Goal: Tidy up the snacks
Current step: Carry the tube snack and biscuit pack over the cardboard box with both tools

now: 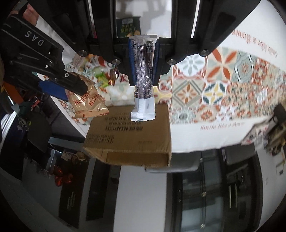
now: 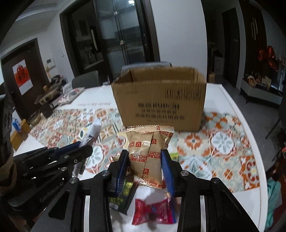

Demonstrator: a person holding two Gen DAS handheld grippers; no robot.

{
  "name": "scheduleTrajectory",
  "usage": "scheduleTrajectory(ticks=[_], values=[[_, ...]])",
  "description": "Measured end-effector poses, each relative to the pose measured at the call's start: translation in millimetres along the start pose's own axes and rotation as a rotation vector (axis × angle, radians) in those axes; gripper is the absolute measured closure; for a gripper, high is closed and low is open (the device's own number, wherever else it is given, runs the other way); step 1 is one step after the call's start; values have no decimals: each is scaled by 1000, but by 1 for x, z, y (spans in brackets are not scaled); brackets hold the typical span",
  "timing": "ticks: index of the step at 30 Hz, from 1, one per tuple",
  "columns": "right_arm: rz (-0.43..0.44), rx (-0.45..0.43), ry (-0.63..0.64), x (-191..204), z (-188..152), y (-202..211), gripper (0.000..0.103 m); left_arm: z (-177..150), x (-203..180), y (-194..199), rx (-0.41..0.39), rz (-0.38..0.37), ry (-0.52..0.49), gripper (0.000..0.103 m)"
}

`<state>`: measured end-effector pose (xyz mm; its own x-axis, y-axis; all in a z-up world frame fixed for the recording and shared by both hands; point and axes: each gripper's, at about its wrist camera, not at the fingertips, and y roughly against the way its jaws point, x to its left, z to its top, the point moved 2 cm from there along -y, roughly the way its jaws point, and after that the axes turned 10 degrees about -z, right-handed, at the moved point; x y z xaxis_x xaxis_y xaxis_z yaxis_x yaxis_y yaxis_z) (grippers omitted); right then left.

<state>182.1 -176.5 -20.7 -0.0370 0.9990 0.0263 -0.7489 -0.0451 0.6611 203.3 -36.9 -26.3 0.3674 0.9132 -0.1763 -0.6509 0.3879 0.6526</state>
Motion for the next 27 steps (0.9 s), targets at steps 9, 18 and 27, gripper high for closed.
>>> scheduleTrajectory(ticks=[9, 18, 27], values=[[-22, -77, -27, -13, 42, 0, 65, 52, -3, -8, -19, -32, -40, 84], [-39, -102, -19, -18, 89, -18, 65, 106, 2, -27, 16, -61, -46, 85], [-29, -72, 1, -27, 144, -39, 64, 157, 11, -54, 65, -69, -46, 85]])
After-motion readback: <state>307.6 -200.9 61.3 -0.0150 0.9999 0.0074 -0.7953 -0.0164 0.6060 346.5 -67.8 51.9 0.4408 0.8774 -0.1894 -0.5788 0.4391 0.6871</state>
